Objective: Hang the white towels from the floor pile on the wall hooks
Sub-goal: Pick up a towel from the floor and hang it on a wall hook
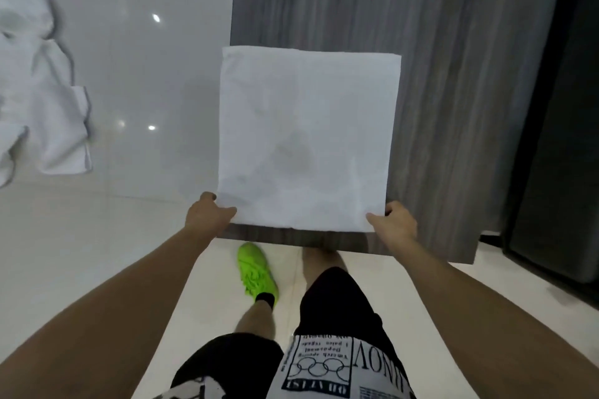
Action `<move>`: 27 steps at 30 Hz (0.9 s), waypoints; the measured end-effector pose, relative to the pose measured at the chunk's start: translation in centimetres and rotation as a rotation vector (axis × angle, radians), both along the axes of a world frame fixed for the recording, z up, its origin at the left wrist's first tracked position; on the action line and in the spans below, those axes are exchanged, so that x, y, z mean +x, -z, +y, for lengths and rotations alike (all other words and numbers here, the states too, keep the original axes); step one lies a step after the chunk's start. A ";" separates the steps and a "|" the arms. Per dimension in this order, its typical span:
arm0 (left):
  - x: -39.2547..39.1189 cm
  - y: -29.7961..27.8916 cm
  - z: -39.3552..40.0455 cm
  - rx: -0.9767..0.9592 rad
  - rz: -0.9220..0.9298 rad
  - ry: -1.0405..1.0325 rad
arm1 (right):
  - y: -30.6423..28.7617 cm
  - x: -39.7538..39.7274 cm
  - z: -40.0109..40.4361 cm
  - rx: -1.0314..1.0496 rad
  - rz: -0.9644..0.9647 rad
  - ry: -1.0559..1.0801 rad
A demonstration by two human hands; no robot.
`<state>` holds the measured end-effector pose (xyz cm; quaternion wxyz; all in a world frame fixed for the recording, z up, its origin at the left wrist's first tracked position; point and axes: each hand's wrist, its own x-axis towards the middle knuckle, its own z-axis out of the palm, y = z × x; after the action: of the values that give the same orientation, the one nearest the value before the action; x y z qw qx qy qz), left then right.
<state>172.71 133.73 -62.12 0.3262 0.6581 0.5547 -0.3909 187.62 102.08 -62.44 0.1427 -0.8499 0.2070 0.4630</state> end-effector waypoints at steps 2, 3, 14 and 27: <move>-1.1 0.6 -0.2 -0.010 -0.006 -0.095 | 0.5 -1.4 -0.2 0.021 -0.026 0.099; -1.6 0.9 -0.3 -0.012 -0.012 -0.140 | 0.8 -2.1 -0.3 0.032 -0.042 0.158; -4.3 0.7 -0.6 0.062 -0.305 -0.465 | 1.1 -6.7 0.9 0.244 -0.411 0.891; -2.0 -22.7 7.8 0.121 -0.805 -0.374 | -22.6 -3.1 10.7 0.569 -0.856 0.513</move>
<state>170.73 141.53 -39.41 0.5418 0.6643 0.5150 -0.0049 184.52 112.81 -39.83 0.5446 -0.8124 0.1976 0.0655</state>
